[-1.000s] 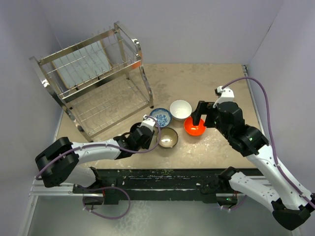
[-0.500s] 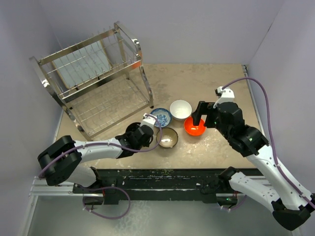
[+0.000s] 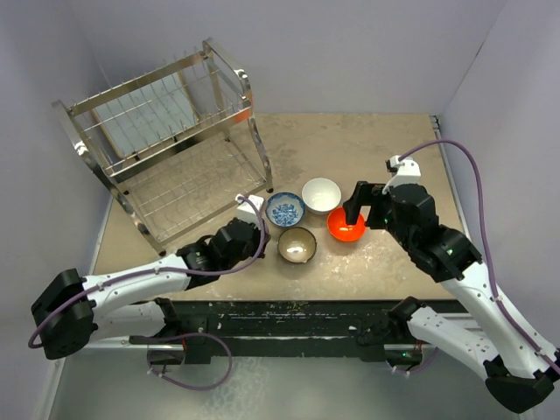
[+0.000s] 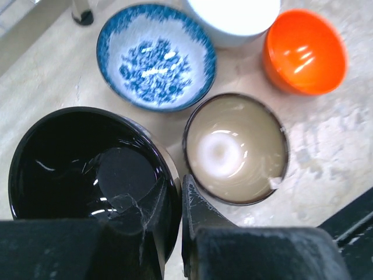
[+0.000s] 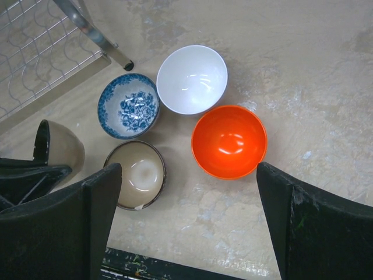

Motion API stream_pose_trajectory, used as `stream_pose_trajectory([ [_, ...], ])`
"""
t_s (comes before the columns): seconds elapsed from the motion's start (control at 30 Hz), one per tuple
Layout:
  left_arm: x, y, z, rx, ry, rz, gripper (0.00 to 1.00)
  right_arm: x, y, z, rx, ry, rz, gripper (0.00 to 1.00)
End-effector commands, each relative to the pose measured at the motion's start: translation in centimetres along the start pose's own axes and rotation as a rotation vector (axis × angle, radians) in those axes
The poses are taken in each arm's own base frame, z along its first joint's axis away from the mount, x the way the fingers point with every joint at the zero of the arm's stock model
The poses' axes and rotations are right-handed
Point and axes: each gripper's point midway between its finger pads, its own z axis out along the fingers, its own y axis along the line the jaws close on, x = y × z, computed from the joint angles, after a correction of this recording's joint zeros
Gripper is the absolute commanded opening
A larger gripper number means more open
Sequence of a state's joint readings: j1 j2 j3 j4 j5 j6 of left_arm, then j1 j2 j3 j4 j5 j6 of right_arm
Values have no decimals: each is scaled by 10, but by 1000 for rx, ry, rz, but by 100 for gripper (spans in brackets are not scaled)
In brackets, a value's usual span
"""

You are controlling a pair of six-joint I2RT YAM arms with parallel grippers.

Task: Load the bowls into the dish rack

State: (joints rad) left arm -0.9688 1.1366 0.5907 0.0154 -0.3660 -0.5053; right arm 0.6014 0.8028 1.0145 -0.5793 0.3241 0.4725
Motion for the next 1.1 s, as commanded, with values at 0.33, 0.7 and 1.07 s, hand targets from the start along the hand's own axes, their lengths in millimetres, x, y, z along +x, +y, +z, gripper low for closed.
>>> stream_pose_trajectory([
  [0.33, -134, -3, -33, 282, -451, -359, 0, -22, 6, -10, -22, -52, 6, 98],
  [0.7, -180, 26, -31, 431, -632, -536, 0, -29, 9, -12, -30, -57, -12, 98],
  [1.07, -211, 61, -25, 529, -774, -647, 0, -42, 7, -16, -10, -77, -38, 98],
])
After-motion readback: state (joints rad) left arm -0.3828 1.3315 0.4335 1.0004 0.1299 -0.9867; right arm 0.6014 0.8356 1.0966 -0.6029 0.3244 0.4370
